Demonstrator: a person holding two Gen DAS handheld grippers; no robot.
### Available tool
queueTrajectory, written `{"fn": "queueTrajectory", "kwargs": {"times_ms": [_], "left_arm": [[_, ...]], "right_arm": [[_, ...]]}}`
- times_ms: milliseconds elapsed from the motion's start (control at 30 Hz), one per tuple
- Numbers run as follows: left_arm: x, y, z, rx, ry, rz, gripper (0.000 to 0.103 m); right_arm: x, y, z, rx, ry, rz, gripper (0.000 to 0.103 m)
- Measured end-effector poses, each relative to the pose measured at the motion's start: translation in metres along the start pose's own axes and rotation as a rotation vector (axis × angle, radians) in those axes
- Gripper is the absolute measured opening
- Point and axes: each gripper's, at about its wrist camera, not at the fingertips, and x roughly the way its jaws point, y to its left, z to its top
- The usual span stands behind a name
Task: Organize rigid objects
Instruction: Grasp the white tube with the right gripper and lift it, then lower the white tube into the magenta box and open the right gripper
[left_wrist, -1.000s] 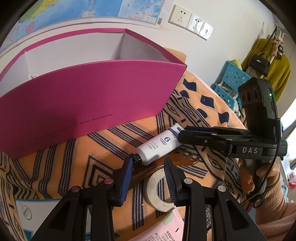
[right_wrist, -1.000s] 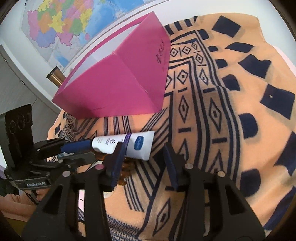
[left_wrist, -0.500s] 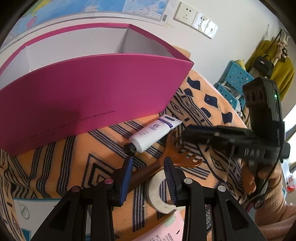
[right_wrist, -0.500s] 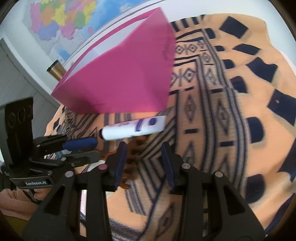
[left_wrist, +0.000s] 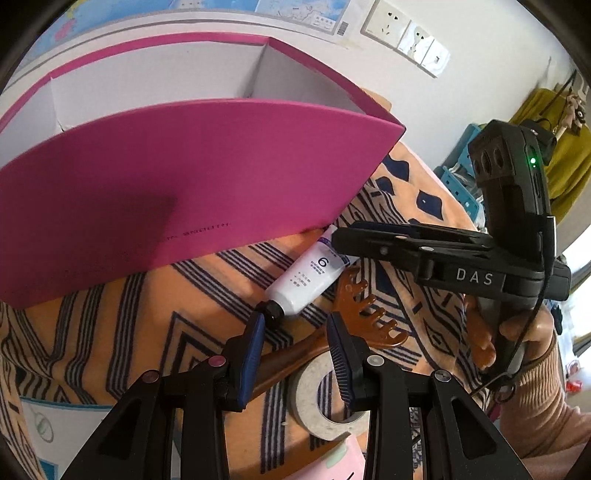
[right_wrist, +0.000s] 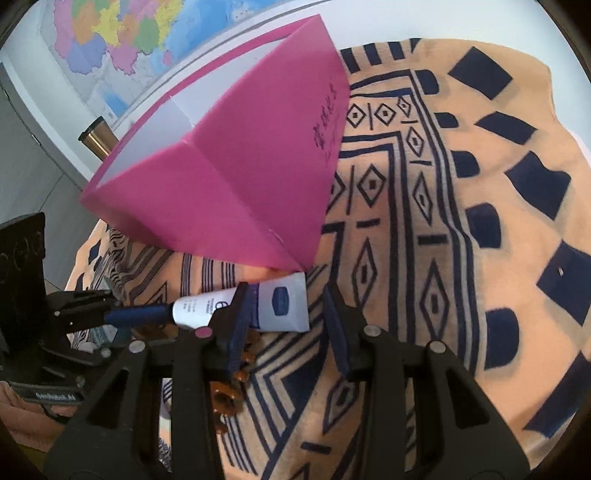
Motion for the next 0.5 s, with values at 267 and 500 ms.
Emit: {"fn": "queueTrajectory", "kwargs": {"times_ms": [267,500], "left_arm": [[0.002,0.002,0.001,-0.029,-0.008,0.032,0.034],[-0.013,0.000,-0.001,-0.013,-0.042,0.036,0.034]], "right_arm": [[0.000,0.015,-0.010,-0.029,-0.005,0.000,0.044],[-0.018,0.027,-0.017,-0.028,-0.051,0.013,0.044]]}}
